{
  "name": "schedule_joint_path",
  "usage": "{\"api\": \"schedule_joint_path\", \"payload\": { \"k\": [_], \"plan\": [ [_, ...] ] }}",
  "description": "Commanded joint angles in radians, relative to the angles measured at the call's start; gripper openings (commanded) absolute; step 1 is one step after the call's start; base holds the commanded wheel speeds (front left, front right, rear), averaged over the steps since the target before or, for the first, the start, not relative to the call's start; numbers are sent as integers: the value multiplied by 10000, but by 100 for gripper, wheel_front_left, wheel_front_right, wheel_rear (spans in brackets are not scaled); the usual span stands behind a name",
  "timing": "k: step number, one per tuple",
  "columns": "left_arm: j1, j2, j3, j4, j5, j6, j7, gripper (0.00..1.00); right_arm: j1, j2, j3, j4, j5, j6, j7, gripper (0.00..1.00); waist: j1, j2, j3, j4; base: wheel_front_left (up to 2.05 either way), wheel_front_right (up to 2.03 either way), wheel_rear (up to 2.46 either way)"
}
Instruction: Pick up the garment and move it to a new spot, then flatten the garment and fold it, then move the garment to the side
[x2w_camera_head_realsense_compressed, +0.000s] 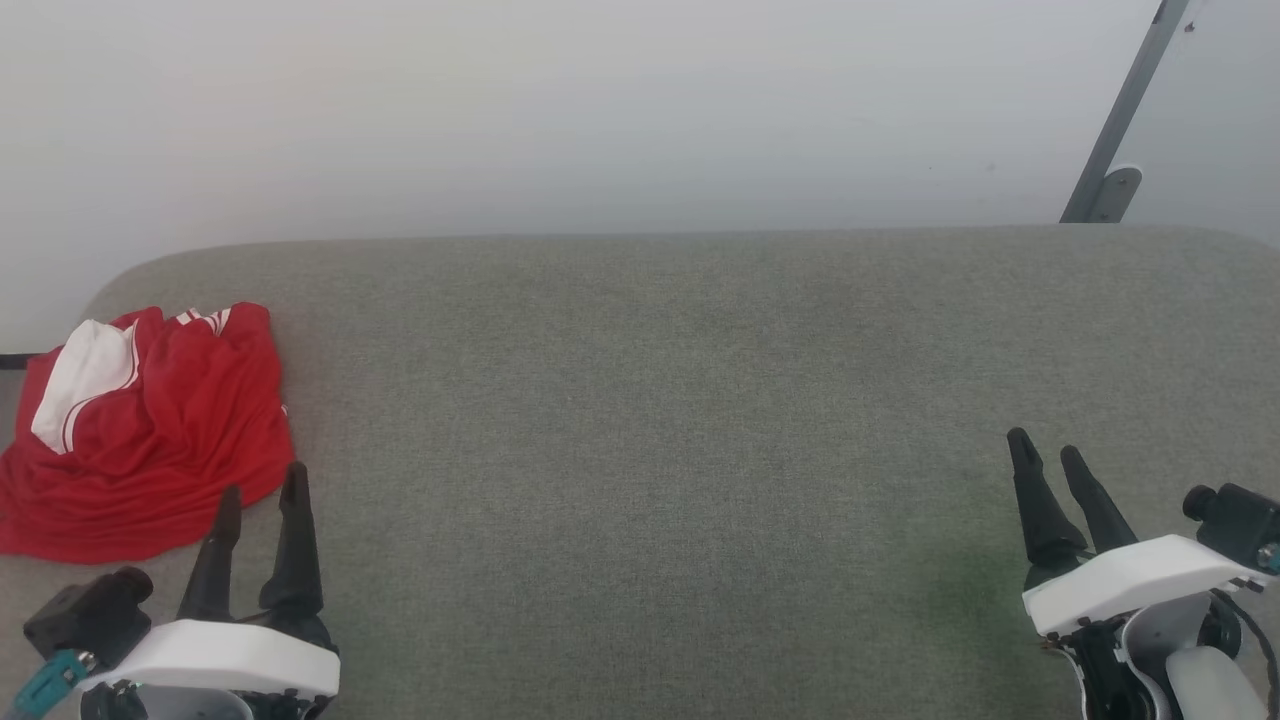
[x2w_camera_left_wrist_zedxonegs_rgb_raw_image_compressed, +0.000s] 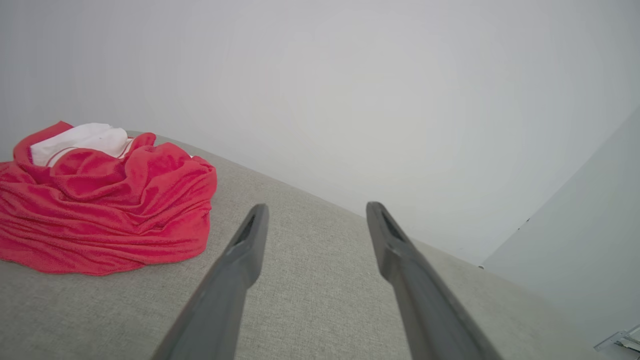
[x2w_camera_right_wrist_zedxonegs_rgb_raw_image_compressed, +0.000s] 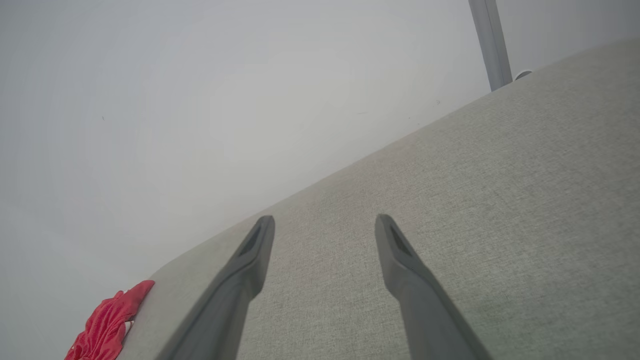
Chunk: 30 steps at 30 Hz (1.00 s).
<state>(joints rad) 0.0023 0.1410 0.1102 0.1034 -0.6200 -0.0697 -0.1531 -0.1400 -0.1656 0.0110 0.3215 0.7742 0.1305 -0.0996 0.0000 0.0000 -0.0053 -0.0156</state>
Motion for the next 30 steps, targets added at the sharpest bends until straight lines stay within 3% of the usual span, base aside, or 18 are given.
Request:
{"api": "schedule_joint_path", "payload": {
  "k": [1,30],
  "plan": [
    [49,6,74,-124,260,-85,-117,100,-188,-74,32,-122,-209,2,-97,100,0,0,-1,-3,0,0,0],
    [196,-142,402,-393,2941,-520,-749,100,-216,-243,160,-272,-2312,2,-550,100,0,0,-51,-92,0,0,0]
  ]
}}
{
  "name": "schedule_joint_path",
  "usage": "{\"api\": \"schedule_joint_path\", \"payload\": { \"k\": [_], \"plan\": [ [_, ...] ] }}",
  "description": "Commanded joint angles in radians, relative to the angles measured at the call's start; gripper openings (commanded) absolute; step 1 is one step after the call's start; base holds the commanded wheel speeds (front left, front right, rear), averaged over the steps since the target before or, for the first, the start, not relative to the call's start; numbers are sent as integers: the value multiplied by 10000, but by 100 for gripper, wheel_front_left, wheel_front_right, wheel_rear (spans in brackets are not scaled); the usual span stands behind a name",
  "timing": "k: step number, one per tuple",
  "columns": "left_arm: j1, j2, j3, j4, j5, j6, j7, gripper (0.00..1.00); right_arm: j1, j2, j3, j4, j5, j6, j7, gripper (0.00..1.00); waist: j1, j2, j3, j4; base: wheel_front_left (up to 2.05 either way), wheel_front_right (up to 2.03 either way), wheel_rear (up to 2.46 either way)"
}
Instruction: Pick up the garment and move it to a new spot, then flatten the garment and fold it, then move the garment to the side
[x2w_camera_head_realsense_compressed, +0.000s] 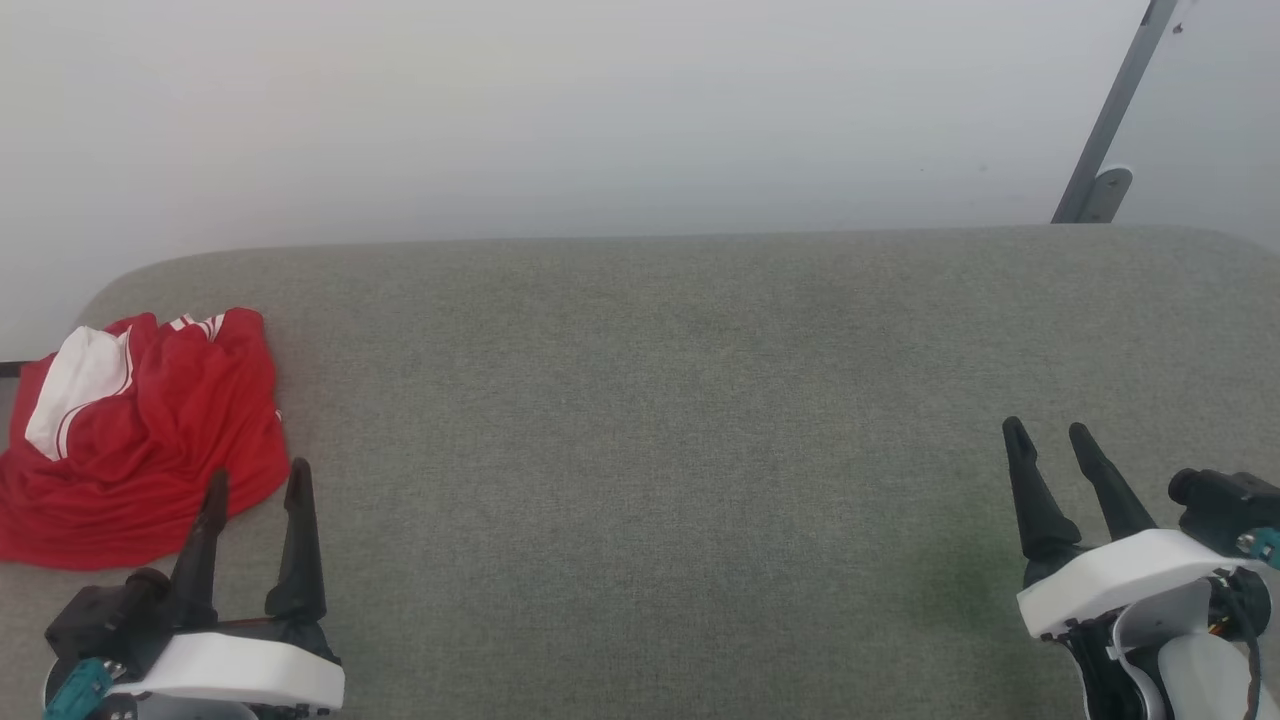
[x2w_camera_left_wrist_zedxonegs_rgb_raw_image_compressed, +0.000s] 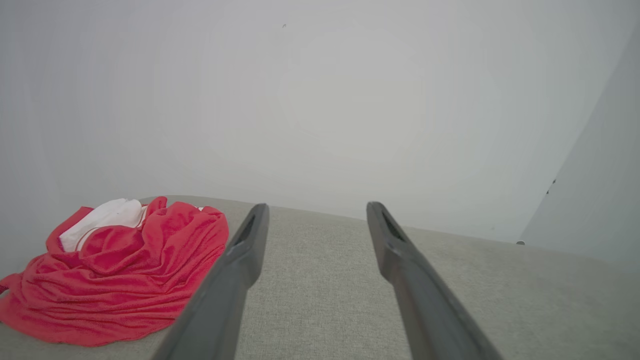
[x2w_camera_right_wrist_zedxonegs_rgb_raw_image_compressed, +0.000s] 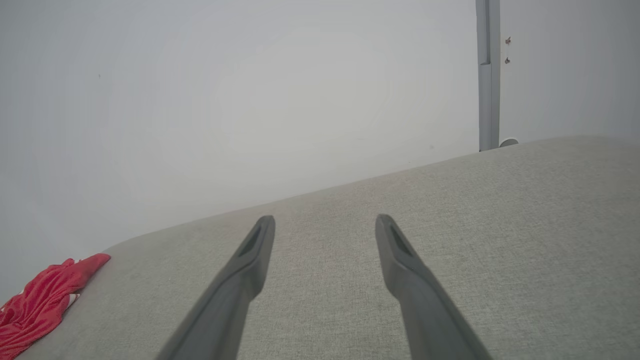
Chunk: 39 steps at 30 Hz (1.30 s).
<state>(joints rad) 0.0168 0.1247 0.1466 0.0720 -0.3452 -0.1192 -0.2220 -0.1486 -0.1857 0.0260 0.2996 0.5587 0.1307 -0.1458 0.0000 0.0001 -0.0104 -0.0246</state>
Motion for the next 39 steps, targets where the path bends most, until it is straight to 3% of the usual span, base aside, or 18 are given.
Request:
{"api": "schedule_joint_path", "payload": {
  "k": [1,21,39],
  "plan": [
    [61,23,38,-87,275,-35,-88,100,-128,-50,18,-61,-223,0,-96,100,0,-1,-1,-7,0,0,0],
    [190,131,-2,-144,1544,-96,-462,100,-36,-147,-22,-277,-1550,0,-346,100,0,-1,0,-99,0,0,0],
    [151,231,-174,129,1221,-107,-448,100,92,-74,-129,-358,-1602,0,-305,100,0,-1,6,-107,0,0,0]
  ]
}}
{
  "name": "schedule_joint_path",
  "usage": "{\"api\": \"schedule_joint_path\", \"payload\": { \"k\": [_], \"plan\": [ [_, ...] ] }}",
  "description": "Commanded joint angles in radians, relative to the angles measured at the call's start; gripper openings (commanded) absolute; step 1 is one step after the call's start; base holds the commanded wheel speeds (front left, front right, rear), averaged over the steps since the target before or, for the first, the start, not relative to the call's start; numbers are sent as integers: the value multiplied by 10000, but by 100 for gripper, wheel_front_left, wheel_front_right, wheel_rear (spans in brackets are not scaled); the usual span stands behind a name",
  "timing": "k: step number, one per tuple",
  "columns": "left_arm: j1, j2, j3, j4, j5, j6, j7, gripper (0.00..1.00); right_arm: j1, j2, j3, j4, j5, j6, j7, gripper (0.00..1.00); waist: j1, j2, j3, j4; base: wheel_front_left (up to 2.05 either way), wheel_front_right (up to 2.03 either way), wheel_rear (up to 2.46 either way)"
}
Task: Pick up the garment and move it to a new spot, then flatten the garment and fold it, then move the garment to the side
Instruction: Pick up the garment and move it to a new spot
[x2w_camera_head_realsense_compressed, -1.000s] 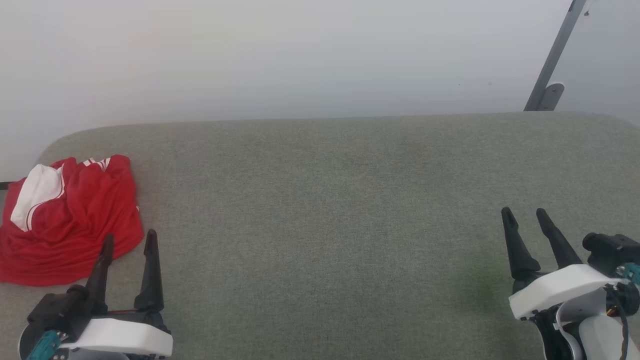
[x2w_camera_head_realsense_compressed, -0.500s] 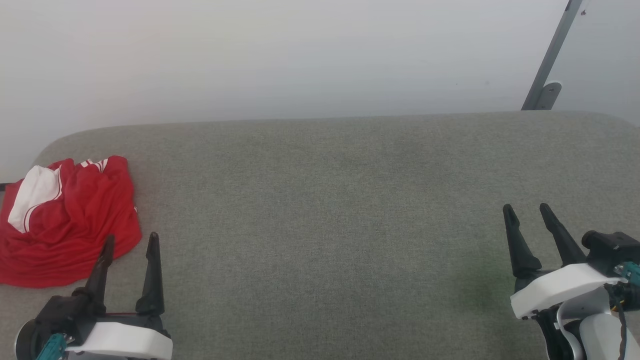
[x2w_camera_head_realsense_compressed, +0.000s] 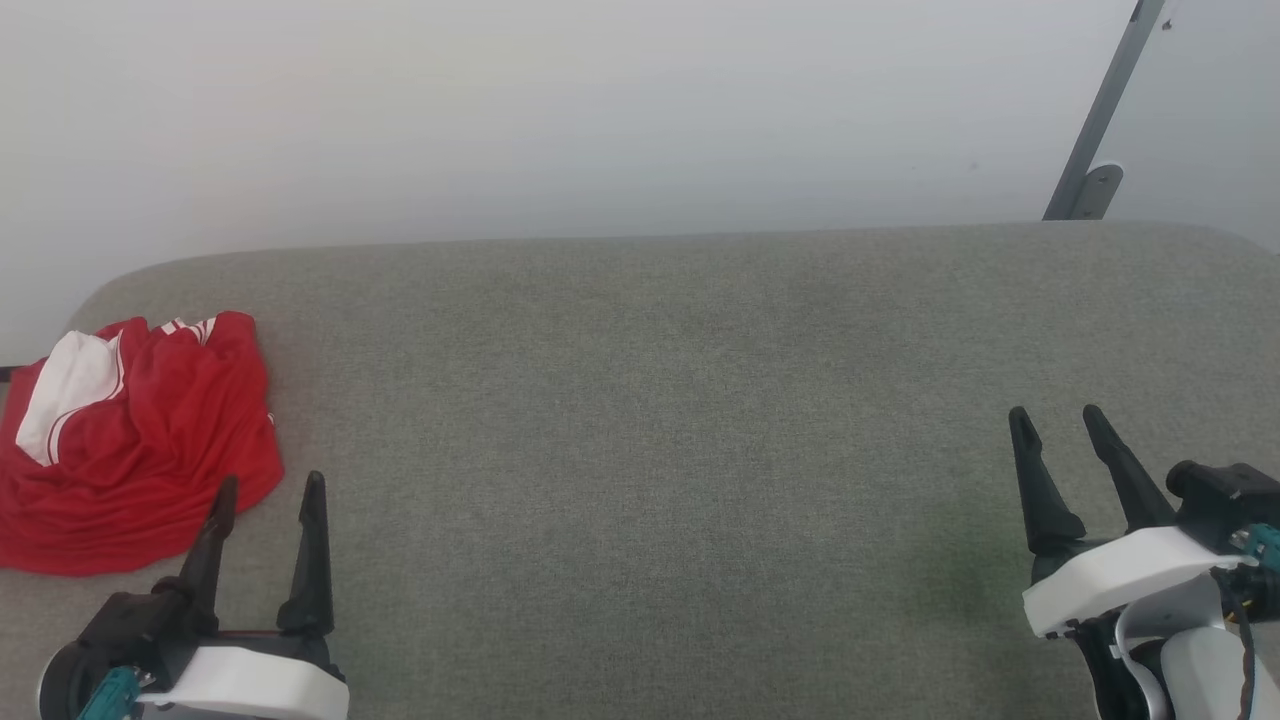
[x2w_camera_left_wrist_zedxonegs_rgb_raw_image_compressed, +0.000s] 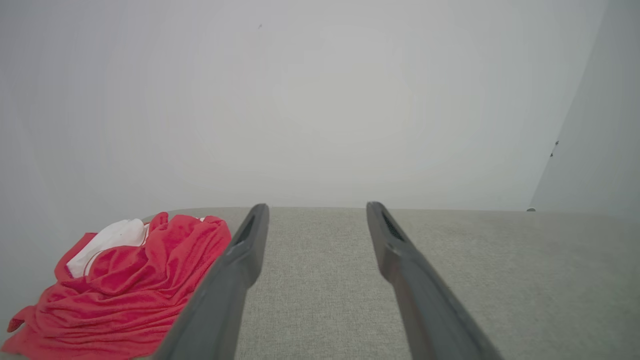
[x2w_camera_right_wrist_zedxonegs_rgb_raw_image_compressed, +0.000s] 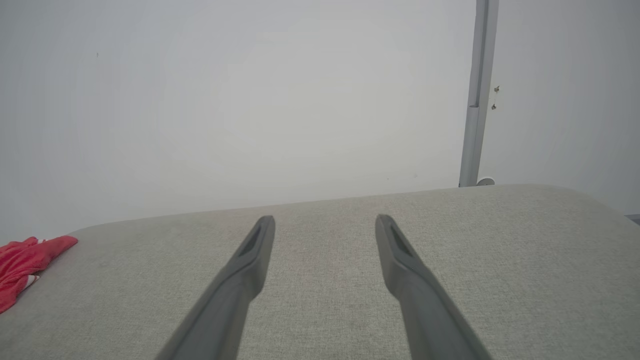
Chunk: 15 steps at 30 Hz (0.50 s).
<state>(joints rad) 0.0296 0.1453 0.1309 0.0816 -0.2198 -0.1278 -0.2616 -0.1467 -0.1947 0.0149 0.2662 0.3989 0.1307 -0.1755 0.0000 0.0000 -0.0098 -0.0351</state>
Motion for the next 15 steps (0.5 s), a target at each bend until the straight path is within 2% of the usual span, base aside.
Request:
{"api": "schedule_joint_path", "payload": {
  "k": [1,7,15],
  "plan": [
    [24,41,-34,72,-83,-21,-51,100,78,17,-20,-28,-8,0,-10,100,0,0,1,-1,0,0,0],
    [-81,182,-247,489,-456,-20,-51,100,160,-29,43,-57,2,0,6,100,0,0,-27,105,0,0,0],
    [-370,373,-190,1105,-571,27,-40,100,227,-109,228,-107,79,0,51,100,0,0,-145,711,0,0,0]
  ]
}}
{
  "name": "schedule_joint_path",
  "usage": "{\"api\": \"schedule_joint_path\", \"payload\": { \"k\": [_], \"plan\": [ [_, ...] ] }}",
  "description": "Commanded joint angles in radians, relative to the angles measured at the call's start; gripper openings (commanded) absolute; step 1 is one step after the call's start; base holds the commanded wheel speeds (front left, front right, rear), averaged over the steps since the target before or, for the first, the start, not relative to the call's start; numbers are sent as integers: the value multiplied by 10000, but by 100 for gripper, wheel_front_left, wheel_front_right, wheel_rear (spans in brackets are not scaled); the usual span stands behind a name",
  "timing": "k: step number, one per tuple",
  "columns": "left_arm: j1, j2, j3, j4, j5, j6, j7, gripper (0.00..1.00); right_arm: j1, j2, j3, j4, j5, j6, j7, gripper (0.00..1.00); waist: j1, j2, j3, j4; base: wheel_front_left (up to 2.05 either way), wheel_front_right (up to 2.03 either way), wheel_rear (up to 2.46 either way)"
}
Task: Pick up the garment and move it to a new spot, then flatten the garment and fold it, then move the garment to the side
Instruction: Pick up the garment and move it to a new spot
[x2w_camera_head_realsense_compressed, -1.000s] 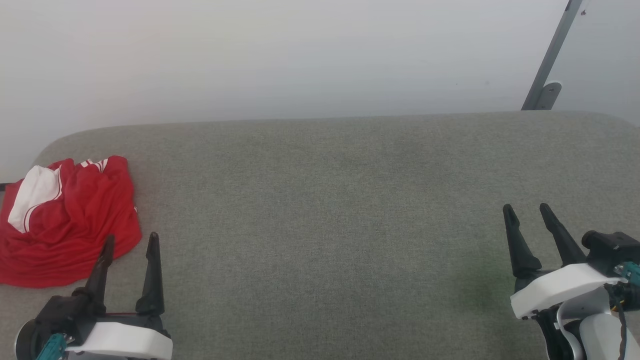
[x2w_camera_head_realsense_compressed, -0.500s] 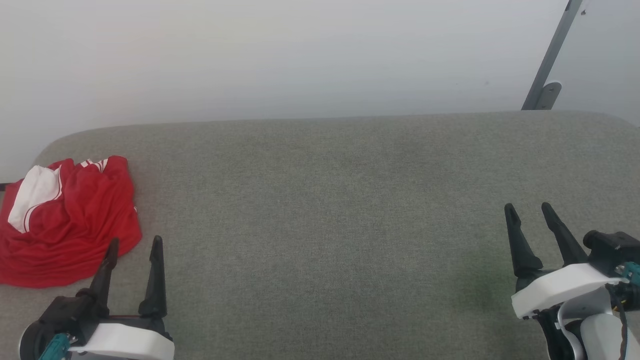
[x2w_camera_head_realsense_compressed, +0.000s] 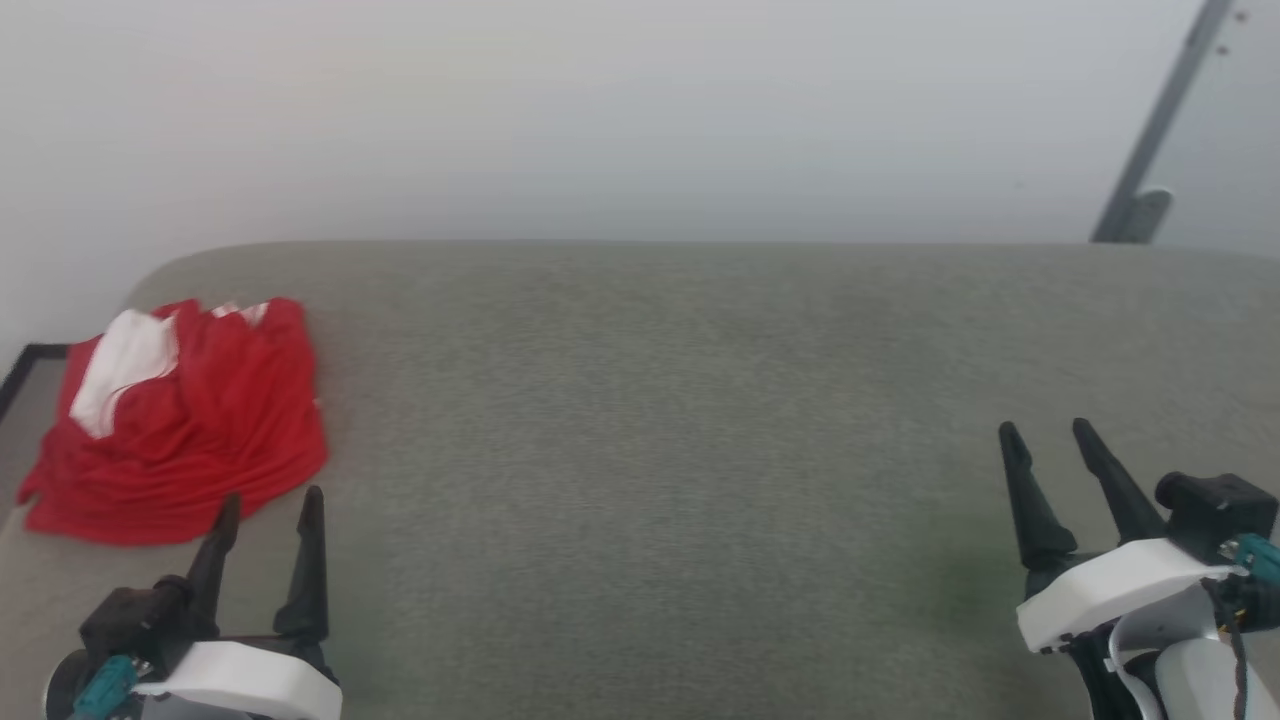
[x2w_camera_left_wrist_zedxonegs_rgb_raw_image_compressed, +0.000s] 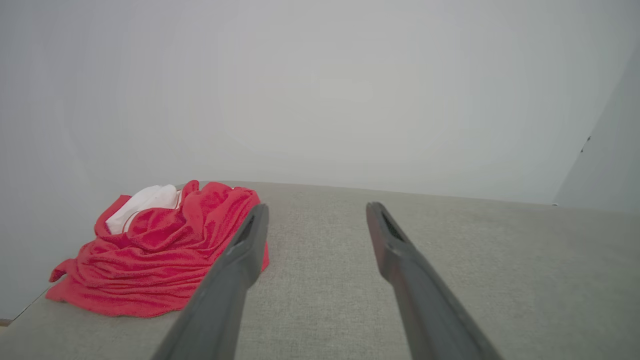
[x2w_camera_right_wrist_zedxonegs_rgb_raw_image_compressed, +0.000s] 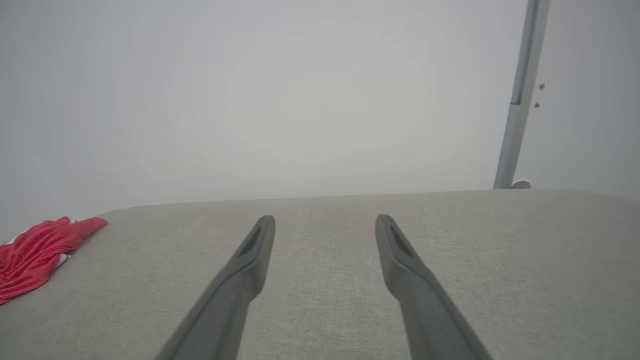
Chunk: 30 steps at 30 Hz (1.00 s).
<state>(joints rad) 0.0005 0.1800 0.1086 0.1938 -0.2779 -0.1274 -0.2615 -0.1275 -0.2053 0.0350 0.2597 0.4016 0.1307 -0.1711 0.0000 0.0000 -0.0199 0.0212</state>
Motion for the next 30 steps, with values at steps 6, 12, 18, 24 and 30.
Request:
{"api": "schedule_joint_path", "payload": {
  "k": [6,12,18,24,30],
  "plan": [
    [-182,165,198,71,-125,172,105,100,71,21,297,-85,21,0,109,100,0,0,-234,996,0,0,0],
    [-53,264,323,-79,-256,328,368,100,79,91,556,-54,69,-1,153,100,0,0,-448,1957,0,0,0],
    [150,409,400,-248,-343,434,597,100,52,173,857,91,134,-1,131,100,0,0,-656,2789,0,0,0],
    [295,506,408,-450,-450,455,783,100,-73,233,1154,228,201,-1,54,100,0,0,-776,3308,0,0,0],
    [394,512,415,-590,-528,538,878,100,-120,256,1288,365,207,-1,-14,100,0,0,-828,3582,0,0,0]
  ]
}}
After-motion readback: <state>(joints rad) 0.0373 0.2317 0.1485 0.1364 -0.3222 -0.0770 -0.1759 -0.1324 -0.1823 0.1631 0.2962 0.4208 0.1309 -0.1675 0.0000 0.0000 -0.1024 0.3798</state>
